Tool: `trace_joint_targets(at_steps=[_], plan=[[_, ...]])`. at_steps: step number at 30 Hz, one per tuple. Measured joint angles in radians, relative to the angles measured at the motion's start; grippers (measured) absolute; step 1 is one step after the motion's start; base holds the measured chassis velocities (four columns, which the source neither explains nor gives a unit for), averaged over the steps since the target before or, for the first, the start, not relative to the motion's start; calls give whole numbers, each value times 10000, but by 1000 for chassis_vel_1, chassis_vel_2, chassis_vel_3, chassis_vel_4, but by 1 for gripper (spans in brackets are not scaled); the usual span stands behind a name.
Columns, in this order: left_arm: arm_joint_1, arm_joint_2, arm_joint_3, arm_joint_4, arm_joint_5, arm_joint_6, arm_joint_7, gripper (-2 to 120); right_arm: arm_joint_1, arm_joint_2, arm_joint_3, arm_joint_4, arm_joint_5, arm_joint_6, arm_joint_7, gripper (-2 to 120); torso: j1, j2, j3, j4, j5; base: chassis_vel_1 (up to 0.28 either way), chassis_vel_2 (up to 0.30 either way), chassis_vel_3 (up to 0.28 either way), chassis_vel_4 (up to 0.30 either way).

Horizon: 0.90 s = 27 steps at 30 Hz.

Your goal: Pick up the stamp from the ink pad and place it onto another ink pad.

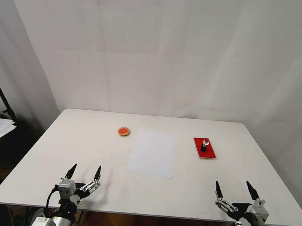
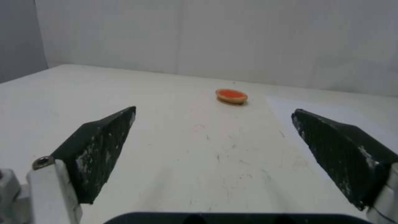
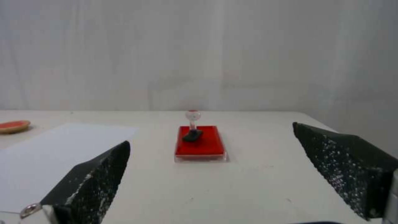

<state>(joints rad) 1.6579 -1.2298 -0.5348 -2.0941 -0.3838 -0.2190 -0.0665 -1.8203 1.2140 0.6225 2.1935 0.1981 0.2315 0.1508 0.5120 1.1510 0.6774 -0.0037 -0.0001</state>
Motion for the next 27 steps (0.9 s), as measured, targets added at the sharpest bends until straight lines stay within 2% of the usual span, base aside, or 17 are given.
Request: trace_joint_targets(at_steps=[15, 19, 20, 23, 24, 27], plan=[[0, 0, 0, -1, 0, 0, 0, 100, 20, -156, 71, -75, 214, 47, -119, 100, 0, 0, 0, -1, 1, 0, 0, 0, 0], [0, 0, 0, 0, 0, 0, -1, 100, 687, -1175, 110, -605, 1309, -236, -846, 100, 0, 0, 0, 2, 1, 0, 0, 0, 0], [0, 0, 0, 0, 0, 0, -1, 100, 687, -1175, 110, -605, 1309, -236, -846, 100, 0, 0, 0, 2, 1, 0, 0, 0, 0], [-2, 0, 0, 0, 0, 0, 0, 100, 1630, -2343, -77, -1044, 2545, -806, -1373, 100, 0, 0, 1, -1, 1, 0, 0, 0, 0], [-2, 0, 0, 0, 0, 0, 0, 100, 1630, -2343, -77, -1044, 2545, -806, -1373, 100, 0, 0, 1, -1, 1, 0, 0, 0, 0], [1, 0, 0, 0, 0, 0, -1, 100, 3105, -3560, -513, -1585, 4249, -1497, -1559, 100, 1, -1, 1, 6, 1, 0, 0, 0, 0]])
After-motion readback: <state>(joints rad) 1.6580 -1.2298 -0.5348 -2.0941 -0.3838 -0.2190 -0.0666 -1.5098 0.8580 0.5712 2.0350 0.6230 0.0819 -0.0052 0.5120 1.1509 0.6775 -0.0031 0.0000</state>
